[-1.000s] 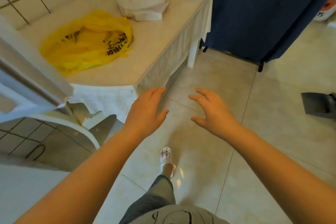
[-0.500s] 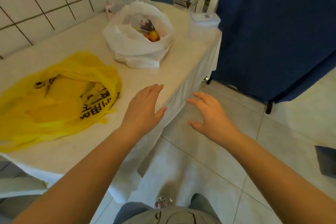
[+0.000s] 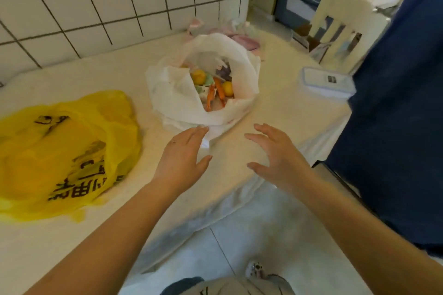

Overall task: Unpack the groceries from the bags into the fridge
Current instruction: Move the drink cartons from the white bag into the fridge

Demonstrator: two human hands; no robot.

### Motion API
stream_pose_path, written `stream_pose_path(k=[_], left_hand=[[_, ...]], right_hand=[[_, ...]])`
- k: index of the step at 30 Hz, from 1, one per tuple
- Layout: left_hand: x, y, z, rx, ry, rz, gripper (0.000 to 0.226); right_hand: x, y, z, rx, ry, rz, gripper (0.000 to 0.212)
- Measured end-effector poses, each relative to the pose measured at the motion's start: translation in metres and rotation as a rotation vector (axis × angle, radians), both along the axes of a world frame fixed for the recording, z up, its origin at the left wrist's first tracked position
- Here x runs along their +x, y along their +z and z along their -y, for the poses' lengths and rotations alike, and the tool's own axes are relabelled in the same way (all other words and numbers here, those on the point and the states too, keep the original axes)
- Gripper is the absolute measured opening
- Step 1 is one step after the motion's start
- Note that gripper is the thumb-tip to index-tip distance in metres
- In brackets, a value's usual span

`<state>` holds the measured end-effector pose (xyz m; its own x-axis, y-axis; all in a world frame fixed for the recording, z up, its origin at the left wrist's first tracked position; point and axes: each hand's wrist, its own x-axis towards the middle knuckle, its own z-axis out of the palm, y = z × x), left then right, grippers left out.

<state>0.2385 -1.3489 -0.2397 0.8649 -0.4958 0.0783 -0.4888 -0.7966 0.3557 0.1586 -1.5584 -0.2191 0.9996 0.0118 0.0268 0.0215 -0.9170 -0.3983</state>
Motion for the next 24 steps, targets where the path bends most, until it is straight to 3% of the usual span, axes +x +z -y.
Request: stream_pose_path(k=[10,18,24], left_hand=[[0.067,0.004,0.044,-0.055,0.228,0.03,0.063],[0.163,0.004,0.073,-0.028,0.093,0.138,0.061],[0.216,-0.013,0.086,0.11,0.038,0.131,0.067]], right_hand=[[0.137,0.004,0.056,0.029,0.254,0.066,0.061],[0.226,0.007,0.079,-0.009,0.292,0.044,0.063],[0.293,-0.005,0.071,-0.015,0.364,0.018,0.062]])
